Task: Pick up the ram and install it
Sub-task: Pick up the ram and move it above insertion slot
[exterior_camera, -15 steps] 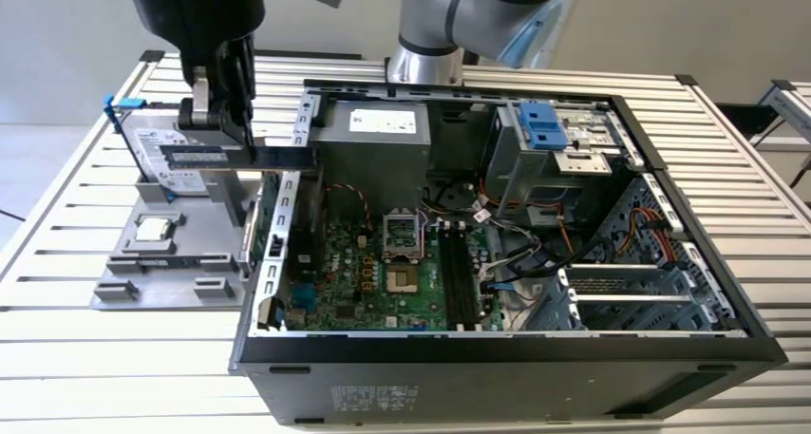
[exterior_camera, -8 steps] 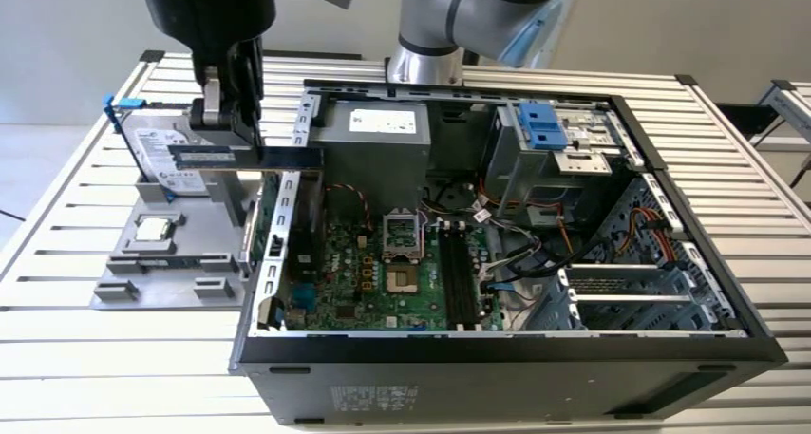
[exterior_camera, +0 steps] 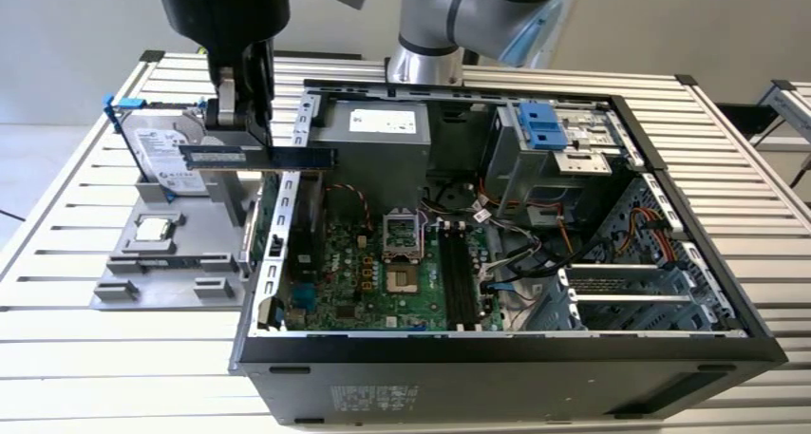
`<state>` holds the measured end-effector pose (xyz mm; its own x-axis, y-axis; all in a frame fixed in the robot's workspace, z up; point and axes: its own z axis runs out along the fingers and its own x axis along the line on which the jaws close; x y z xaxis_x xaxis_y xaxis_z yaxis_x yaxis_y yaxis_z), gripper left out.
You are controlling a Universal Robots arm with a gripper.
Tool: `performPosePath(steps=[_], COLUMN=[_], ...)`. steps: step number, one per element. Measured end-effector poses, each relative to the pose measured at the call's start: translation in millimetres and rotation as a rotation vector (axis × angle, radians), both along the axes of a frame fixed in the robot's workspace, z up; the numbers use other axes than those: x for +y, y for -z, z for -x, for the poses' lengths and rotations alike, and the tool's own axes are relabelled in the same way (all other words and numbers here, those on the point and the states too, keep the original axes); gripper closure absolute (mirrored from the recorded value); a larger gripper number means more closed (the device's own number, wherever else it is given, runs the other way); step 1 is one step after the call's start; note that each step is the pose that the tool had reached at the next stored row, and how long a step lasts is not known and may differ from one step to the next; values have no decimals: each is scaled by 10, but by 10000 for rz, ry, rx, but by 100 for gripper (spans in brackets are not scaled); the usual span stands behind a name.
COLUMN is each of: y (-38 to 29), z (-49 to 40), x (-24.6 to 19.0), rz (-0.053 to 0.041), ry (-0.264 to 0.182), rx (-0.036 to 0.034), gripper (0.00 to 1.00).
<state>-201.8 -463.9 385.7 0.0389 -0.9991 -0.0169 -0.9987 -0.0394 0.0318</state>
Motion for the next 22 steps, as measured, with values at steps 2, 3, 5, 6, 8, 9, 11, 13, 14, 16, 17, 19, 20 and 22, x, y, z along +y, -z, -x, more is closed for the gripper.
performPosePath(steps=[2,3,5,6,8,9,11,13,14,16,17,19,20,22], y=[0,0,0,0,0,0,0,0,0,0,0,0,0,0], z=[-32,-49,-81,-98,-127,-141,-166,-192,-205,-227,-239,-265,-279,-307], x=[0,0,0,0,0,0,0,0,0,0,0,0,0,0], rz=[-1,0,-1,0,-1,-1,-1,-1,-1,-1,0,-1,0,-1], ry=[0,0,0,-1,0,0,0,0,0,0,0,0,0,-1], rx=[-1,0,0,0,0,0,0,0,-1,0,0,0,0,0], gripper=[100,100,100,100,100,100,100,100,100,100,100,100,100,100])
